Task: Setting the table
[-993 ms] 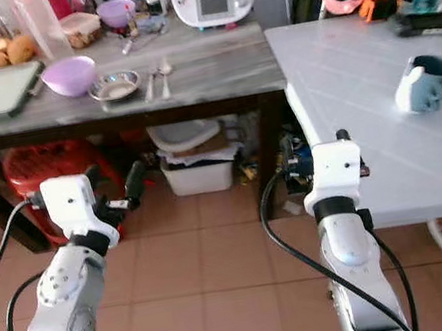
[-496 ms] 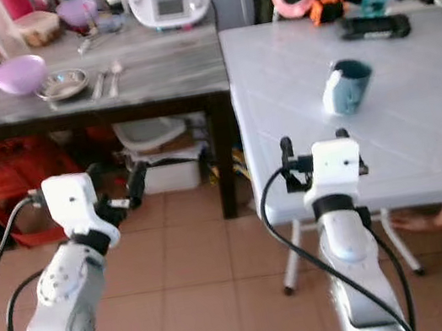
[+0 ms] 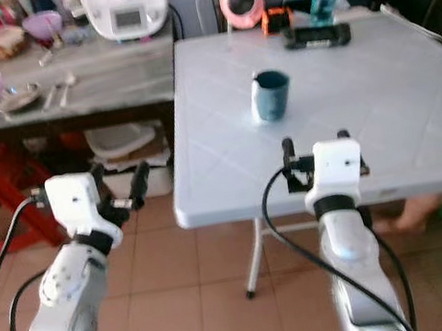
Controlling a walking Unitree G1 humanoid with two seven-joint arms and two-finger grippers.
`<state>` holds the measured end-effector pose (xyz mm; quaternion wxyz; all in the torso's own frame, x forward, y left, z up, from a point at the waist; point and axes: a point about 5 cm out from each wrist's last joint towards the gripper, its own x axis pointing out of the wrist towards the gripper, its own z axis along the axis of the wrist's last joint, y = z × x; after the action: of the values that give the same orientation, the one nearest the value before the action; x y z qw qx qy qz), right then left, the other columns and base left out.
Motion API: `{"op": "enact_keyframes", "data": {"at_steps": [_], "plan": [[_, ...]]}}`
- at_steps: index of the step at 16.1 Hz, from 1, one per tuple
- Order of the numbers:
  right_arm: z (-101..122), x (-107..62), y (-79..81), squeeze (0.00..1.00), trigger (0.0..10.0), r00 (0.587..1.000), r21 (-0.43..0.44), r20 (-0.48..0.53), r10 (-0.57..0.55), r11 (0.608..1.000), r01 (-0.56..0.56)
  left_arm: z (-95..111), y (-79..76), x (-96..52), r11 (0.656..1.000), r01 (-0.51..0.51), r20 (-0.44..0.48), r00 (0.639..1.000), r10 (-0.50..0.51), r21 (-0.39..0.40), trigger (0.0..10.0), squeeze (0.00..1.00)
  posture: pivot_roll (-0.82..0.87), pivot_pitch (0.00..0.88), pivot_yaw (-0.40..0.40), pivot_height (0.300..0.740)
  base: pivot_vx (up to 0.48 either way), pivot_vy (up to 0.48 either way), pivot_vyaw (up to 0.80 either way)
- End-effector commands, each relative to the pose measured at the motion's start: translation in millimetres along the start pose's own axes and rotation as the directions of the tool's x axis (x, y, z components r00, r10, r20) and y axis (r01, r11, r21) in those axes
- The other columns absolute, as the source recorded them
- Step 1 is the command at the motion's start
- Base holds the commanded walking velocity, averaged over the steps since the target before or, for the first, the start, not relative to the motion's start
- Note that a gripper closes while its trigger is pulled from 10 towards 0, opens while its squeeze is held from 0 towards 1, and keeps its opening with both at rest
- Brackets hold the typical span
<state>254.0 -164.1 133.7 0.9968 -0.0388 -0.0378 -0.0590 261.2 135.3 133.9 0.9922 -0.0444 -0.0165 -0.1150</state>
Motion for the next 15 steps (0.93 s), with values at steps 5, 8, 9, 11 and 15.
{"op": "enact_keyframes", "data": {"at_steps": [5,8,9,11,15], "plan": [[5.3,1.3,0.9,0.00,10.0,1.000,0.001,0.015,0.014,1.000,-0.014,5.3,-1.4,1.5,1.000,0.026,0.030,0.999,-0.026,-0.004,10.0,0.00,-0.03,0.000,0.019,0.740,0.055,0.000,0.00],[5.1,0.5,2.0,0.00,10.0,1.000,0.002,0.012,0.021,1.000,-0.021,6.7,-3.6,0.5,0.999,0.048,0.042,0.998,-0.048,-0.006,10.0,0.00,-0.04,0.000,0.018,0.740,0.215,0.000,0.00],[5.3,0.4,2.5,0.00,10.0,1.000,0.005,0.013,0.027,1.000,-0.028,6.9,-3.6,0.5,0.999,0.049,0.043,0.998,-0.049,-0.006,10.0,0.00,-0.04,0.000,0.018,0.740,0.379,0.000,0.00],[5.6,0.7,2.6,0.00,10.0,0.999,0.004,0.014,0.030,1.000,-0.030,7.1,-3.9,0.6,0.999,0.054,0.045,0.998,-0.054,-0.005,10.0,0.00,-0.04,0.000,0.019,0.740,0.394,0.000,0.00],[4.9,0.6,3.1,0.00,10.0,1.000,0.007,0.010,0.024,1.000,-0.024,7.2,-4.0,0.7,0.998,0.062,0.046,0.997,-0.062,-0.004,10.0,0.00,-0.04,0.000,0.023,0.740,0.432,0.000,0.00]]}}
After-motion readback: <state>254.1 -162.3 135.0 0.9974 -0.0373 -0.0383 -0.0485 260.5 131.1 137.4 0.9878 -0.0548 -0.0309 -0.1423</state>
